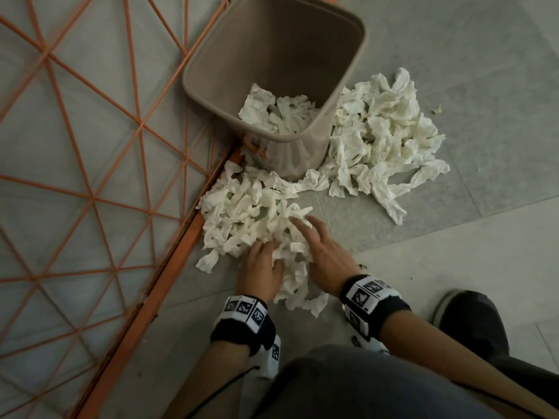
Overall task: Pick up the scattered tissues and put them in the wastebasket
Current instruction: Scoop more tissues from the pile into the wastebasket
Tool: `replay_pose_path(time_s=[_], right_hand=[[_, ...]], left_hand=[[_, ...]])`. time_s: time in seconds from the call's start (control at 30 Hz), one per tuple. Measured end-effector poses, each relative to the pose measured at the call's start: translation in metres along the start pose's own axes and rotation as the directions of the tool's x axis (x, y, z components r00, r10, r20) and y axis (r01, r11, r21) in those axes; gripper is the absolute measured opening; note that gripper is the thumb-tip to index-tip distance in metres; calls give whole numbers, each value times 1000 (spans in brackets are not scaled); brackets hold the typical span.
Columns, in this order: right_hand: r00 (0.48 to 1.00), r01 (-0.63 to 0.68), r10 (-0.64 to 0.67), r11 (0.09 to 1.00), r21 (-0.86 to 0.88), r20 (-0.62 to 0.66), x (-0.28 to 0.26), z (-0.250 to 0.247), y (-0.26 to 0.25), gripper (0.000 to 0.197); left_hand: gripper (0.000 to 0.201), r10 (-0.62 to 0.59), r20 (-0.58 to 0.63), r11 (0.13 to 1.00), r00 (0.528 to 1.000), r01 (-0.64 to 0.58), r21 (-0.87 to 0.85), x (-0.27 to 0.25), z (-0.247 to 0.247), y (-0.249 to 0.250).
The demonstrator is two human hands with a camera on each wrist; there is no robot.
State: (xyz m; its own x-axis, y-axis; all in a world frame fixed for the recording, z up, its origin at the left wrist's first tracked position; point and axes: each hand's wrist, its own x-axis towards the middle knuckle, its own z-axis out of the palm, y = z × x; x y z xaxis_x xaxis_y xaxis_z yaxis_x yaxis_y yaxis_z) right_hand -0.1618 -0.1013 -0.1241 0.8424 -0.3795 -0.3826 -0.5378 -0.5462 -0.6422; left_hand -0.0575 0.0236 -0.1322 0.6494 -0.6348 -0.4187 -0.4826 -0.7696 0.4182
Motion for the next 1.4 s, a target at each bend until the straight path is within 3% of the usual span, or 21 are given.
replay_pose_path(time_s=[0.07, 0.17, 0.23, 0.3, 0.43, 0.5, 0.63, 0.73, 0.8, 0.9, 1.0, 1.1, 1.17, 1.2, 1.3, 1.37, 1.4], right_hand=[[992, 78, -65, 990, -122, 106, 15, -4, -4, 98], [975, 87, -29, 961, -263, 219, 33, -8, -3, 69], [980, 60, 6, 944, -323, 201, 38, -10, -1, 50], [984, 22, 38, 942, -334, 173, 39, -9, 1, 42], [986, -67, 105, 962, -264, 131, 32, -2, 8, 47], [981, -139, 163, 969, -203, 108, 26, 2, 11, 57], [976, -219, 220, 970, -105, -1, 18, 5, 16, 71], [977, -190, 182, 979, -70, -114, 14, 4, 20, 63], [981, -174, 164, 979, -104, -99, 12, 2, 24, 55], [982, -178, 165, 969, -171, -91, 9, -2, 30, 36], [975, -188, 169, 974, -128, -147, 8, -3, 32, 34], [960, -158, 145, 987, -35, -241, 11, 2, 28, 45], [953, -117, 133, 990, 75, -271, 16, 1, 21, 45], [975, -10, 29, 996, 86, -222, 28, 11, -5, 40], [978, 52, -27, 992, 116, -207, 41, 10, -16, 18], [987, 110, -105, 993, 44, -119, 44, 10, -20, 31], [989, 140, -139, 990, 7, -49, 46, 10, -22, 38]], left_hand=[[28, 11, -60, 997, 998, -16, -70, -5, -7, 5], [18, 13, -207, 984, 978, -49, -169, -18, -26, 10], [18, 2, -323, 970, 946, -80, -229, -30, -38, 9], [21, -44, -415, 948, 909, -93, -305, -39, -50, 7], [28, -176, -517, 893, 837, -85, -442, -39, -61, -4], [29, -202, -491, 909, 848, -24, -415, -29, -59, -7], [46, -115, -254, 982, 960, 72, -172, -5, -39, -5], [73, -118, -5, 993, 993, 118, 18, 4, -14, -6], [65, -111, 64, 992, 992, 107, 69, 4, 1, -7], [42, -46, 15, 998, 999, 47, -42, -4, 6, -6], [32, -45, -126, 986, 991, 24, -166, -14, -7, 3], [22, -56, -289, 962, 956, -26, -272, -32, -35, 9], [28, -124, -374, 907, 919, -48, -419, -43, -53, 10], [33, -255, -456, 855, 853, -22, -518, -61, -71, -9], [35, -437, -460, 706, 773, -22, -708, -65, -84, -12], [34, -486, -475, 672, 734, -33, -740, -62, -88, -12], [33, -476, -481, 693, 737, -23, -721, -58, -87, -12]])
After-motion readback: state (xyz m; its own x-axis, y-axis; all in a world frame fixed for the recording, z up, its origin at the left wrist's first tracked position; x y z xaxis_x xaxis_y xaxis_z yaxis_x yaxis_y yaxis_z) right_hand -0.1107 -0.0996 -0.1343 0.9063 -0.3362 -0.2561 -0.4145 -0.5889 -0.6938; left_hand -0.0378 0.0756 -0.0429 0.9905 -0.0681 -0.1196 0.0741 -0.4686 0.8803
